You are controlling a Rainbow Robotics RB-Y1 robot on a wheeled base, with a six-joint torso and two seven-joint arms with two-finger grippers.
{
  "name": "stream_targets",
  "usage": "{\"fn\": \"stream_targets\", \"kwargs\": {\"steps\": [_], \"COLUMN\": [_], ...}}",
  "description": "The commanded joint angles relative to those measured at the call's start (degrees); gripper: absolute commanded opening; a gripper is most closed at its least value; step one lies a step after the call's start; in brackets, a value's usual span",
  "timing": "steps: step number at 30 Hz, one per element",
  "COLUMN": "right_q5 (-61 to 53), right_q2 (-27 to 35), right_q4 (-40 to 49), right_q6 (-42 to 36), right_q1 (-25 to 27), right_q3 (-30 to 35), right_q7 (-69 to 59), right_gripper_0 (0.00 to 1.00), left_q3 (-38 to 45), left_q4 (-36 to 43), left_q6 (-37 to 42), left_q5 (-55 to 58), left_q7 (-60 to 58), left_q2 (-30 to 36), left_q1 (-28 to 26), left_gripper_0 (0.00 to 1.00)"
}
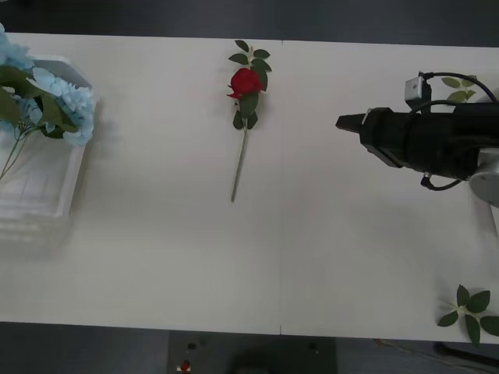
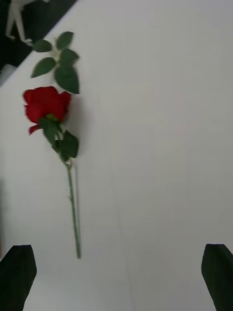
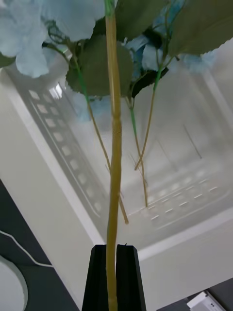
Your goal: Put the red flowers into the right box and the blue flowers into the left box
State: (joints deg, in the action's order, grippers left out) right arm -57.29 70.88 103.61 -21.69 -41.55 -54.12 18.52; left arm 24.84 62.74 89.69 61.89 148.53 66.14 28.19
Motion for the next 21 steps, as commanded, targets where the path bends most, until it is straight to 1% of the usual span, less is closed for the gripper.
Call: {"fn": "stream_targets", "kwargs": {"steps": [1, 2, 5, 6, 7, 10, 11, 14, 15, 17, 21], "right_q5": [-4.67, -6.16, -9.15, -11.26, -12.58, -15.22, -15.74, -18.47, -19.08, -20.75, -23.74], "right_q2": [-0.83, -1.54, -3.29, -4.79, -6.02, -9.09, -9.53, -10.59, -10.50, -10.50, -10.41], "right_q4": [-0.43, -0.52, -1.13, -2.19, -3.07, -5.62, -5.97, -7.20, -7.37, -8.08, -10.10], "right_q6": [-8.89, -12.50, -20.05, -25.33, -29.11, -37.19, -38.51, -42.20, -42.47, -43.52, -46.86], "right_q1": [-1.43, -1.43, -1.34, -1.43, -1.34, -0.99, -0.81, -0.37, -0.37, -0.28, -0.28], "right_q3": [5.43, 7.10, 11.23, 14.22, 16.24, 21.69, 22.74, 26.08, 26.17, 26.17, 26.17], "right_q7": [-0.85, -0.50, 0.82, 3.19, 4.68, 8.99, 9.78, 13.38, 13.91, 15.84, 17.95], "right_gripper_0": [1.00, 1.00, 1.00, 1.00, 1.00, 1.00, 1.00, 1.00, 1.00, 1.00, 1.00], "left_q3": [-2.70, -3.84, -6.04, -6.56, -6.65, -7.00, -7.18, -9.82, -10.52, -13.42, -16.41], "left_q4": [1.07, 0.99, 0.99, 0.90, 0.99, 0.99, 0.99, 0.99, 0.99, 0.99, 0.99], "left_q6": [1.28, 1.89, 2.25, 1.98, 1.72, -0.39, -1.27, -7.33, -8.56, -14.36, -21.22], "left_q5": [-2.82, -2.82, -1.68, -0.63, 0.43, 2.45, 2.80, 6.23, 6.93, 9.48, 8.95], "left_q7": [-12.12, -17.04, -25.04, -29.00, -31.63, -36.55, -37.08, -38.40, -38.49, -38.58, -39.19], "left_q2": [2.42, 2.42, 2.42, 2.33, 2.33, 2.33, 2.33, 2.33, 2.33, 2.06, -0.04], "left_q1": [1.61, 1.61, 1.34, 0.64, 0.29, -1.38, -1.82, -3.84, -4.19, -5.42, -5.69], "left_gripper_0": [0.00, 0.00, 0.00, 0.00, 0.00, 0.00, 0.00, 0.00, 0.00, 0.00, 0.00]}}
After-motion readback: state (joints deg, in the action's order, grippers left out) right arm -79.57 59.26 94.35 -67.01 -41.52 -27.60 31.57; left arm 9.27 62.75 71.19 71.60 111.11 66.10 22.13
